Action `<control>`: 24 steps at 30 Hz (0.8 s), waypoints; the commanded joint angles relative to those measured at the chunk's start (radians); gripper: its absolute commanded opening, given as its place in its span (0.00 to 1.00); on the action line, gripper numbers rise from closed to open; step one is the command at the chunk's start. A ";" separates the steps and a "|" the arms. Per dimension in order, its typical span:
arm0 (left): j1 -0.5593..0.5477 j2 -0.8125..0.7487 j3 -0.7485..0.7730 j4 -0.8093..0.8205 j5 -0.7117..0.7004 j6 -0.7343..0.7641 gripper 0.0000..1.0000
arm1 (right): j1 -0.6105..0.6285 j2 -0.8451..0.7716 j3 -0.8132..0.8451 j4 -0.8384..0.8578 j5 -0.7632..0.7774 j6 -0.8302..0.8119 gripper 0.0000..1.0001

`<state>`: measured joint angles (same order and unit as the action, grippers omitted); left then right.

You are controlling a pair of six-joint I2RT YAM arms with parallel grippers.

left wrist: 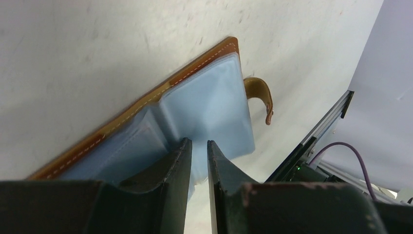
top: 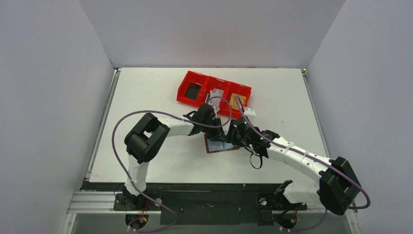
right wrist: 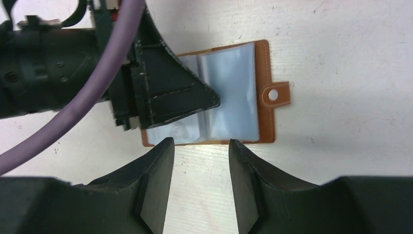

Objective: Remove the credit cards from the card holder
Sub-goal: Remove the credit card from the card holder.

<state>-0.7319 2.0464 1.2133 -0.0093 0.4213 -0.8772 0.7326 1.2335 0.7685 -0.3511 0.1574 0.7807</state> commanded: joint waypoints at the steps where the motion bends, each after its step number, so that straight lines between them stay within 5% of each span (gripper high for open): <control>1: -0.005 -0.081 -0.060 -0.052 -0.037 0.031 0.17 | -0.005 0.038 -0.013 0.073 -0.028 -0.009 0.42; 14: 0.042 -0.245 -0.025 -0.134 -0.050 0.063 0.17 | 0.020 0.093 0.046 0.086 -0.041 -0.005 0.42; 24: 0.203 -0.407 -0.147 -0.208 -0.125 0.091 0.18 | 0.101 0.230 0.143 0.071 -0.019 0.013 0.42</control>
<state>-0.6010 1.7451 1.1275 -0.1810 0.3431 -0.8135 0.8116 1.3991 0.8528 -0.2977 0.1154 0.7822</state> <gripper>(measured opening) 0.174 0.417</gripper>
